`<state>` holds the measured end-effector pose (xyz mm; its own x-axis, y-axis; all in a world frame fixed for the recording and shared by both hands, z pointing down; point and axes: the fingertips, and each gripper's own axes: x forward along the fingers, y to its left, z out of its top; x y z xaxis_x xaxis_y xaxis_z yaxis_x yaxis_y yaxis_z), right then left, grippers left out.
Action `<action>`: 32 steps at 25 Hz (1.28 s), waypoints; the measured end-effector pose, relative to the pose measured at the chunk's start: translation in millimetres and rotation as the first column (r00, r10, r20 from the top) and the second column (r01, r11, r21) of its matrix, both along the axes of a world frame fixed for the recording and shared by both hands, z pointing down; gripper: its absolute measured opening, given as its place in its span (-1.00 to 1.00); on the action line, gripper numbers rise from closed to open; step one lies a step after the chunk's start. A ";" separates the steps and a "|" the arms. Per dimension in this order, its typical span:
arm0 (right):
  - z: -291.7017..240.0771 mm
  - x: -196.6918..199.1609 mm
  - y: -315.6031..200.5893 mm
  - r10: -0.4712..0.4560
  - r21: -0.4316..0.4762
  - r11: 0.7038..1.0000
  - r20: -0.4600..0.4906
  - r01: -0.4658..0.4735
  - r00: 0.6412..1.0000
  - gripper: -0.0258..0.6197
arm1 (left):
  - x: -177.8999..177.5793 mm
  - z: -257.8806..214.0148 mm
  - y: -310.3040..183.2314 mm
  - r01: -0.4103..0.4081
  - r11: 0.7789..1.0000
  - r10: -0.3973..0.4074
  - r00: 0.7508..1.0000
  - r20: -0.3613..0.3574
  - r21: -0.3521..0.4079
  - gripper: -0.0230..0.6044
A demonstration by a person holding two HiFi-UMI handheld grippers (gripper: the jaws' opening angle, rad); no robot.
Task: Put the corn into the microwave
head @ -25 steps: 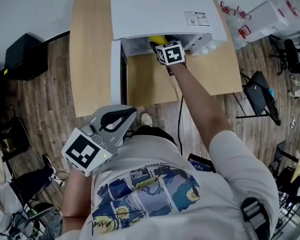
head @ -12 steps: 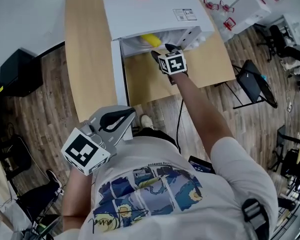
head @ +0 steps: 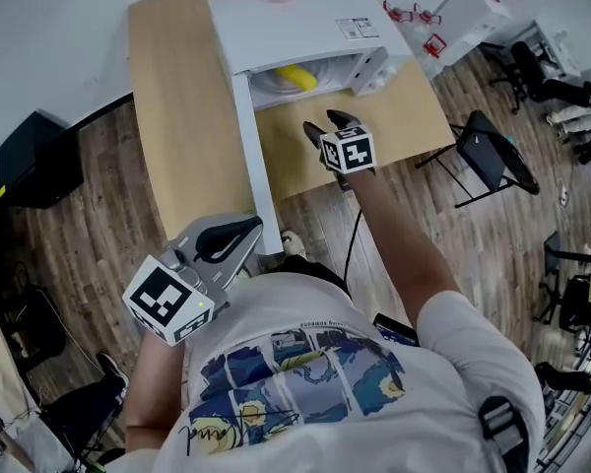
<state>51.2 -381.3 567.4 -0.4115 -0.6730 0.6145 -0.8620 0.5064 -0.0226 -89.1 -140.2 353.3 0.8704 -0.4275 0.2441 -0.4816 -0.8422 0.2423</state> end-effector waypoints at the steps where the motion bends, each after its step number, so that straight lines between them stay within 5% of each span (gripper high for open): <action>1: -3.7 -1.1 8.8 0.004 0.006 1.000 0.003 -0.004 1.000 -0.13 | -4.1 -0.4 4.6 0.000 1.000 0.000 1.000 -0.005 0.001 -0.90; 16: -65.4 -25.1 136.6 0.070 0.079 0.994 0.071 -0.075 0.995 -0.79 | -67.8 17.1 68.1 -0.011 1.000 0.010 0.999 -0.042 -0.018 -0.90; 32: -94.3 -53.7 253.8 0.089 0.058 0.993 0.156 -0.099 0.984 -0.89 | -100.0 49.7 103.1 -0.046 0.998 0.046 0.999 0.003 -0.041 -0.90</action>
<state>-2.6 -127.5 473.0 -0.4298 -0.7498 0.5030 -0.8950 0.4276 -0.1274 -189.1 -37.2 403.0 0.8881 -0.3763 0.2641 -0.4433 -0.8529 0.2756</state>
